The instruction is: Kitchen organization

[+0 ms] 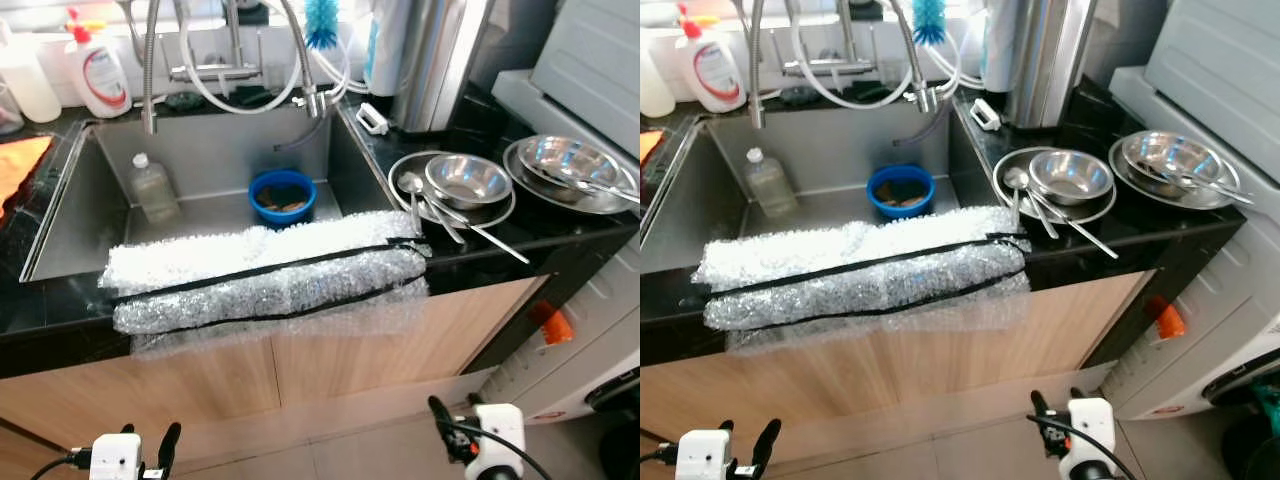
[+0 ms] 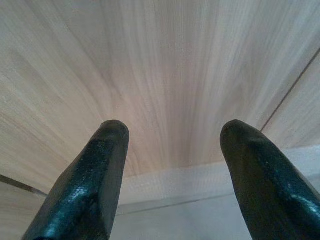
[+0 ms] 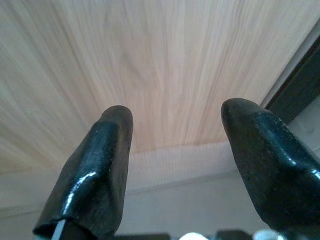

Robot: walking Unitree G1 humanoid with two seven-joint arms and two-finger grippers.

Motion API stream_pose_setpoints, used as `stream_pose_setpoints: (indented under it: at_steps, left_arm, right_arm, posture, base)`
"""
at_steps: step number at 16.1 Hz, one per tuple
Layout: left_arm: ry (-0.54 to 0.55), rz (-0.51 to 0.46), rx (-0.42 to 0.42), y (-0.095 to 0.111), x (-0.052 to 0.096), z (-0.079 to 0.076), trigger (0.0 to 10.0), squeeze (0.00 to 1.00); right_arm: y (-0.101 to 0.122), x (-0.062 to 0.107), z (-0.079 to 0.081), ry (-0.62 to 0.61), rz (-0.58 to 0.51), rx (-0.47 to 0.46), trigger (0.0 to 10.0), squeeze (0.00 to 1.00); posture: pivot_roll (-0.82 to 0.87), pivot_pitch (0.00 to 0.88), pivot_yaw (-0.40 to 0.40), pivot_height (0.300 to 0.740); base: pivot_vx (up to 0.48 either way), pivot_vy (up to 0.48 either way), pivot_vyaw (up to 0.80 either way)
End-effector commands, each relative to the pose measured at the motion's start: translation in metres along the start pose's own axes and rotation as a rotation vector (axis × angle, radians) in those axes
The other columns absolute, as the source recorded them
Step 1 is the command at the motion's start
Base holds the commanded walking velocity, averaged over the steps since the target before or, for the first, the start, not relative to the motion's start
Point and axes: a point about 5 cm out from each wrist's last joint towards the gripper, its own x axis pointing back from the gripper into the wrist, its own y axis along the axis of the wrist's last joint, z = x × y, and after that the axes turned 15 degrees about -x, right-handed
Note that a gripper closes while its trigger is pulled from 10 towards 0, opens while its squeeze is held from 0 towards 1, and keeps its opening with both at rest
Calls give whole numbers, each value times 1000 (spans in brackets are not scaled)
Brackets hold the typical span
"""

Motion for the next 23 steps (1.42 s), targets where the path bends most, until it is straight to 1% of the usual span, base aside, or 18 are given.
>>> stream_pose_setpoints:
  at_steps: [1,2,3,4,6,7,8,9,11,12,13,14,15,16,17,18,21,23]
  left_arm:
    - [31,3,28,3,2,4,10000,0]
    - [45,1,22,7,4,6,10000,0]
    - [90,-9,32,13,9,12,10000,0]
    - [129,-22,21,19,14,18,10000,0]
    - [227,-51,-1,32,24,33,10000,0]
    - [290,-73,-17,41,27,44,10000,0]
    - [310,-79,-24,46,26,50,10000,0]
    - [416,-128,-22,63,22,73,10000,0]
    - [487,-231,-60,93,12,93,10000,0]
    - [495,-259,-71,102,10,96,10000,0]
    - [510,-376,-110,138,2,104,10000,0]
    - [504,-424,-117,153,-1,104,10000,0]
    - [477,-487,-133,173,-5,99,10000,0]
    - [465,-513,-132,180,-6,96,10000,0]
    - [440,-554,-131,192,-8,88,10000,0]
    - [372,-608,-117,209,-13,74,10000,0]
    - [284,-674,-73,230,-21,55,10000,0]
    - [273,-698,-74,238,-22,53,10000,0]
  right_arm:
    - [5,1,3,5,-15,4,10000,0]
    - [11,4,5,7,-33,7,10000,0]
    - [21,10,10,6,-57,24,10000,0]
    - [26,13,12,2,-67,35,10000,0]
    - [40,19,13,-16,-107,55,10000,0]
    - [51,21,14,-24,-136,74,10000,0]
    - [57,21,14,-31,-151,87,10000,0]
    - [74,18,17,-41,-204,90,10000,0]
    - [92,12,22,-34,-270,96,10000,0]
    - [95,11,23,-33,-277,94,10000,0]
    - [108,9,29,-26,-316,98,10000,0]
    - [114,8,31,-26,-333,95,10000,0]
    - [119,8,34,-21,-342,93,10000,0]
    - [120,7,35,-17,-342,98,10000,0]
    - [120,7,36,-15,-341,97,10000,0]
    - [124,5,38,-12,-354,83,10000,0]
    - [128,-1,46,23,-363,72,10000,0]
    - [132,-2,50,38,-388,66,10000,0]
  posture:
    - [2,0,-3,740]
    - [-2,0,-2,740]
    - [-3,0,4,740]
    - [-9,0,9,740]
    - [-5,2,18,740]
    - [13,5,21,740]
    - [16,5,21,740]
    - [16,7,19,740]
    - [19,7,13,740]
    - [19,8,13,740]
    - [17,9,10,740]
    - [15,10,9,740]
    - [13,13,6,740]
    - [12,14,5,740]
    - [12,15,2,740]
    - [12,17,-1,740]
    - [6,19,-10,740]
    - [8,17,-9,740]
  base:
    - [0,0,0]
    - [0,0,0]
    - [0,0,0]
    - [0,0,0]
    - [0,0,0]
    - [0,0,0]
    - [0,0,0]
    - [0,0,0]
    - [0,0,0]
    - [0,0,0]
    - [0,0,0]
    - [0,0,0]
    - [0,0,0]
    - [0,0,0]
    - [0,0,0]
    - [0,0,0]
    - [0,0,0]
    - [0,0,0]
